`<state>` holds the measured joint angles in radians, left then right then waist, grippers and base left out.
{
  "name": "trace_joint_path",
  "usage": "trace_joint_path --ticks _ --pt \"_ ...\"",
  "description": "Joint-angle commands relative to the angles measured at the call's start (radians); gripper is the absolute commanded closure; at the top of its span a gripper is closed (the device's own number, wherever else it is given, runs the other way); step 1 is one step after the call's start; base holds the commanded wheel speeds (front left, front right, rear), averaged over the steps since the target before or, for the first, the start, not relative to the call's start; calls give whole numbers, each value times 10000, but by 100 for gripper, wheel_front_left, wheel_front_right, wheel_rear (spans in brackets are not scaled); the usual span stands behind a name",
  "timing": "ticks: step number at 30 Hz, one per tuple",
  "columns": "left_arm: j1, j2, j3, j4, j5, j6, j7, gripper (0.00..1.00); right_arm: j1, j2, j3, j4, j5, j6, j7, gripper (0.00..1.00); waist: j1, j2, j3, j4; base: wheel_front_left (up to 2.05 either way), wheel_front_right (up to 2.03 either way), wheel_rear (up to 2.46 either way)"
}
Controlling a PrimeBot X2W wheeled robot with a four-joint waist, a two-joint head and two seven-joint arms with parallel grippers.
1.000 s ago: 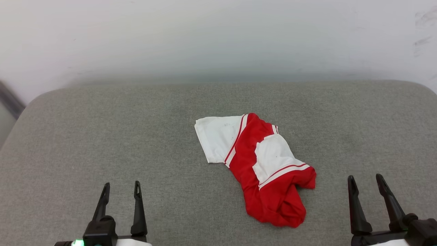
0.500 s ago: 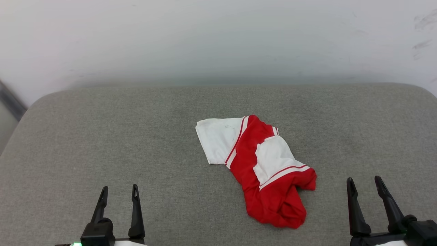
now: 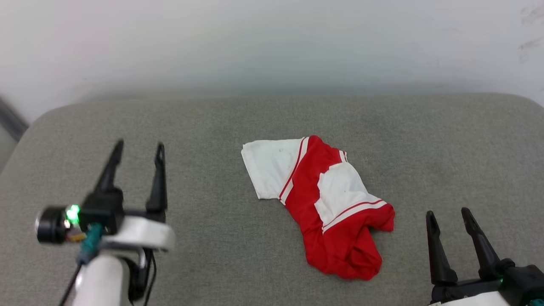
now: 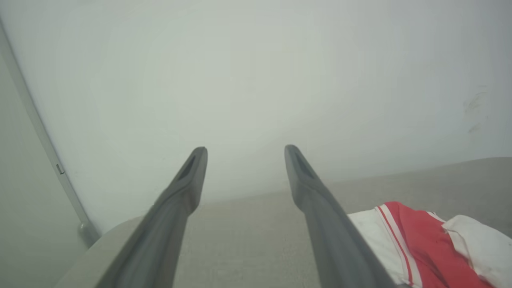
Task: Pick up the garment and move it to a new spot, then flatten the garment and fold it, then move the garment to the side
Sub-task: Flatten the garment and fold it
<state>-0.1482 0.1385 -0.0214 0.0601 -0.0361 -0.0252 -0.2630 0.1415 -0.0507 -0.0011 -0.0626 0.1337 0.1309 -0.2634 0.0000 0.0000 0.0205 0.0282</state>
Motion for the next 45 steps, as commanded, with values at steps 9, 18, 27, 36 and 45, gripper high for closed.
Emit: trace_joint_path --ticks 9,18,27,36,45 --pt "-4089 1369 -555 2192 -657 -977 542 0 -598 9 32 -338 -186 -3 -20 0 0 0 1163 -468 0 0 0" --pt "-6905 2658 -3183 3093 -2600 -1031 3473 0 -1096 9 2 -519 -198 -3 -20 0 0 0 2062 -708 0 0 0" --pt "-8947 4048 -6407 3285 -5902 -1034 6992 0 -1736 9 69 -854 -127 -3 -20 0 0 0 2947 -1052 0 0 0" --pt "-10443 4834 -9391 2577 -8323 -1035 10076 0 -2256 11 91 -1022 -44 -3 -20 0 0 0 3844 -1282 0 0 0" --pt "-11005 5043 -11653 2591 -9326 -1036 11301 0 -2698 11 253 -1039 154 -3 -20 0 0 0 4543 -1621 0 0 0"
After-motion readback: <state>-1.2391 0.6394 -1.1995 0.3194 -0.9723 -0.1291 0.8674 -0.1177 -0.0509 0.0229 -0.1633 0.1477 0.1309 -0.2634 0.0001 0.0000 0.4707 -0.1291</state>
